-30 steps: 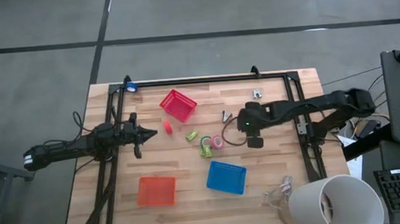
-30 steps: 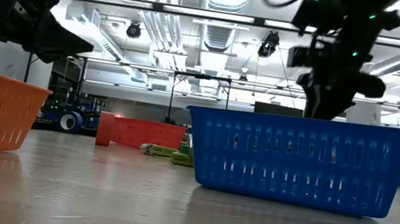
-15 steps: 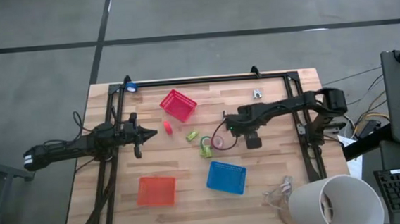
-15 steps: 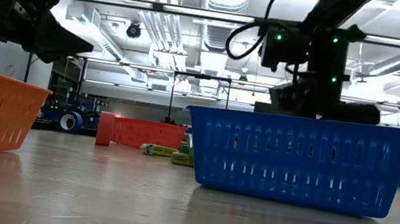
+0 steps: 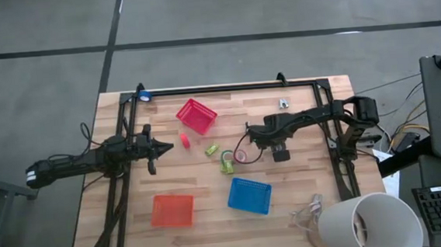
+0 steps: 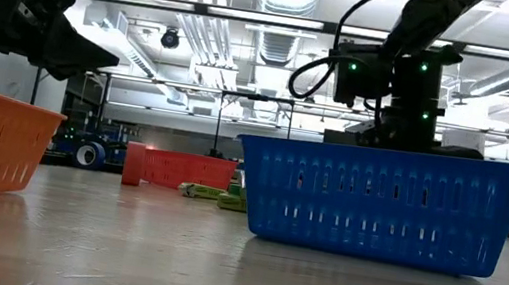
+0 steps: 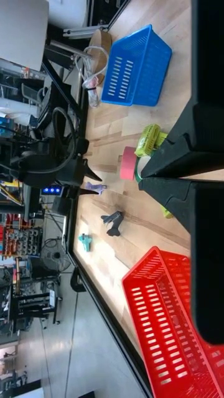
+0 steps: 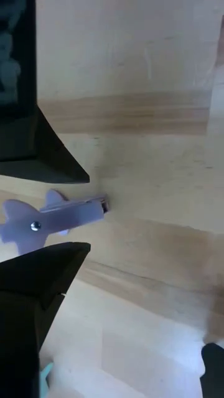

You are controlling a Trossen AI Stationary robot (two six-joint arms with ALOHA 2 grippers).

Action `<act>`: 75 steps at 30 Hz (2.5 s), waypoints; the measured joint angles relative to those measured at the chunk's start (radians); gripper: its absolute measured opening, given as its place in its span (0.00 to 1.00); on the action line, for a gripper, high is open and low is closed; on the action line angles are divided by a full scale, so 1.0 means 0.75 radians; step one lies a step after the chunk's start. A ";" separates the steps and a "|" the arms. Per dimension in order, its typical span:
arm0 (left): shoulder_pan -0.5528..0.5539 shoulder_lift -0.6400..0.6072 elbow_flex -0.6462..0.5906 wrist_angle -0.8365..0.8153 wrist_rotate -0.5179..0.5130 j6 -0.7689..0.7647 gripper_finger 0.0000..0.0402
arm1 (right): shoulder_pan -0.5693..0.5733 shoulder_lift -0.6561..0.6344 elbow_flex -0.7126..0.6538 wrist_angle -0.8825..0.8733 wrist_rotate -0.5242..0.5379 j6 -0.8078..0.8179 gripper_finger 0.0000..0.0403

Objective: Pick and place Stapler, Stapler remover, tape
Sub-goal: Put the purple stapler remover into the blue bin

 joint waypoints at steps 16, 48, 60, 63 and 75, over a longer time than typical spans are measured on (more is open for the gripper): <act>0.000 0.000 0.000 0.000 0.000 0.000 0.02 | -0.005 -0.003 -0.018 0.033 -0.016 0.007 0.14; 0.000 0.001 0.000 0.000 0.000 0.000 0.02 | 0.423 -0.020 0.449 0.170 -0.474 0.471 0.11; 0.000 0.001 0.000 0.000 0.000 0.000 0.02 | 0.586 -0.020 0.388 0.279 -0.469 0.632 0.11; 0.000 0.001 0.000 0.000 0.000 0.000 0.02 | 0.587 -0.020 0.378 0.286 -0.458 0.645 0.11; 0.000 0.001 0.000 0.000 0.000 0.000 0.02 | 0.593 -0.019 0.257 0.413 -0.436 0.750 0.11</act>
